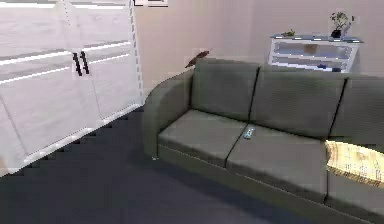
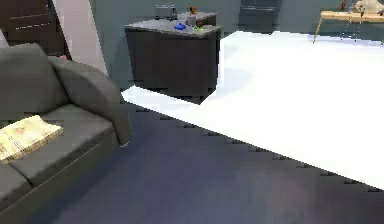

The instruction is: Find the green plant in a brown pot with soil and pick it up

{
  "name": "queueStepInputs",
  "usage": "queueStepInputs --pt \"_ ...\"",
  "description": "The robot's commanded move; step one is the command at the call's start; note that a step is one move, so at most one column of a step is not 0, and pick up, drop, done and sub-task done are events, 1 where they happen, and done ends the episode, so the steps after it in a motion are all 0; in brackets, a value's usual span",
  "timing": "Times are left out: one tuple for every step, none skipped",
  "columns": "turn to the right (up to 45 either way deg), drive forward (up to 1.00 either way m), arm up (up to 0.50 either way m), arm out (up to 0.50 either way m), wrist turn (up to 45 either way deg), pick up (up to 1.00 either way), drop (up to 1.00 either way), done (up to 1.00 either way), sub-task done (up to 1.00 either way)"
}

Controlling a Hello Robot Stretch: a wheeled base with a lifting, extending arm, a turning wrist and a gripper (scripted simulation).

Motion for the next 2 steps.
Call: queueStepInputs --pt "-33.0 0.0 0.0 0.0 0.0 0.0 0.0 0.0 0.0" --pt "0.0 1.0 0.0 0.0 0.0 0.0 0.0 0.0 0.0"
